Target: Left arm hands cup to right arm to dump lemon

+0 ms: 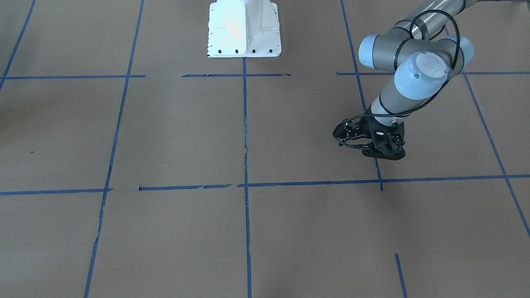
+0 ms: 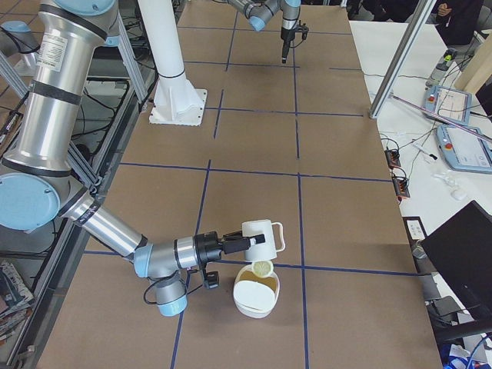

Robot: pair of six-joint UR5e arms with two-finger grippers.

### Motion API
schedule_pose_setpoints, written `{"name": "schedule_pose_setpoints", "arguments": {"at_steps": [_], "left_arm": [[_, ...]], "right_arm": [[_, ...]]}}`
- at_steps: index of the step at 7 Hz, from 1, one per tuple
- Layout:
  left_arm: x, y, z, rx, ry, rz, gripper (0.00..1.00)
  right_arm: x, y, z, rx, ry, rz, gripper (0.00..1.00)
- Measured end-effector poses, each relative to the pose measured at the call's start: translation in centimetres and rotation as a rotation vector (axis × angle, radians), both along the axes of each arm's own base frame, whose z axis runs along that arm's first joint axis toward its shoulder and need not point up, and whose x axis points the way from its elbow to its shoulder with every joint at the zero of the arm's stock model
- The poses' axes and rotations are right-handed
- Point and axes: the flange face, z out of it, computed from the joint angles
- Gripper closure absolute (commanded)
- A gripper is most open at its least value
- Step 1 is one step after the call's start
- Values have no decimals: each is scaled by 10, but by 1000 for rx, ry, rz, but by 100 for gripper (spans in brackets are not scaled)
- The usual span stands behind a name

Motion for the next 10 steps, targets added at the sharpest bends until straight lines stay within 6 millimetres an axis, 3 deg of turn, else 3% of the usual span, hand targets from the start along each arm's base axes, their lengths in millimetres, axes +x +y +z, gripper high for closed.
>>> {"name": "schedule_pose_setpoints", "arguments": {"at_steps": [10], "left_arm": [[-1,1,-3,-1,-1,0,0]], "right_arm": [[5,10,-1,46,-66,-11,87]]}}
